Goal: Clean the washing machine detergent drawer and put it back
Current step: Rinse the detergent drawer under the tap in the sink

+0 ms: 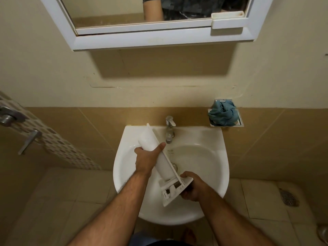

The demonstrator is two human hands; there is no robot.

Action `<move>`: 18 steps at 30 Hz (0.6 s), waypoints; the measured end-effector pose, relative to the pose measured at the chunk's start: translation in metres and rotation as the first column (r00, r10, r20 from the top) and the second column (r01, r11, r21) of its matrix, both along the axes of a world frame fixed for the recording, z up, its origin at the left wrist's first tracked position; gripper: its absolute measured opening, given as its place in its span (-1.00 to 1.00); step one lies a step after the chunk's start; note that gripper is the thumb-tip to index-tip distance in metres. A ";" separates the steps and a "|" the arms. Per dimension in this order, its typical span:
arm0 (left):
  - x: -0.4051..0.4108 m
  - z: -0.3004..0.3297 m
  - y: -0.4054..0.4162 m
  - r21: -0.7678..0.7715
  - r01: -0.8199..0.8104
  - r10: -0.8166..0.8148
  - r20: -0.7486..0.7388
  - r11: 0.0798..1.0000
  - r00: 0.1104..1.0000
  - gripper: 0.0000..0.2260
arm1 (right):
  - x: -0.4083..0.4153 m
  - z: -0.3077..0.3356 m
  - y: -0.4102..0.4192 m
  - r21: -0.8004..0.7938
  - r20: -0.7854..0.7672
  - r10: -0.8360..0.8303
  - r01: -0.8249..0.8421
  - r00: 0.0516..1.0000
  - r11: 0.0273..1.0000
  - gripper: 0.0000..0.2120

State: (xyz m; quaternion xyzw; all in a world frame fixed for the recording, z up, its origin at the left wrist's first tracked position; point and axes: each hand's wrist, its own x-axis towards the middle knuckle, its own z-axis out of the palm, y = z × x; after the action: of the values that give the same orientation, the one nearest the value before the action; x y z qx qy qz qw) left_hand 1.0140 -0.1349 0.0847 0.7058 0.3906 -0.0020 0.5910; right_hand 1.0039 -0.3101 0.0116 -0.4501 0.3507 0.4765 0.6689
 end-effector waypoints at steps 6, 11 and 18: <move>0.004 -0.002 0.002 -0.004 0.003 -0.003 -0.026 1.000 1.000 -0.17 | 0.003 0.007 -0.003 -0.040 0.023 0.047 -0.046 0.999 0.998 -0.80; -0.011 -0.017 0.019 -0.310 0.015 -0.014 0.005 0.951 1.000 -0.52 | 0.021 0.014 -0.005 -0.250 0.293 0.004 0.072 0.956 0.966 -0.90; -0.013 -0.035 0.017 -0.505 -0.028 0.045 0.022 0.863 0.999 -0.69 | 0.022 0.012 -0.001 -0.451 0.615 0.104 0.240 0.781 0.860 -0.54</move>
State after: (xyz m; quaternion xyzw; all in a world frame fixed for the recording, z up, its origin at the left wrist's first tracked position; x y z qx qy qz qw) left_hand 1.0007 -0.1181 0.0499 0.5191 0.3800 -0.0812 0.7613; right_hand 1.0263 -0.3106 0.0236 -0.7269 0.2401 0.1670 0.6214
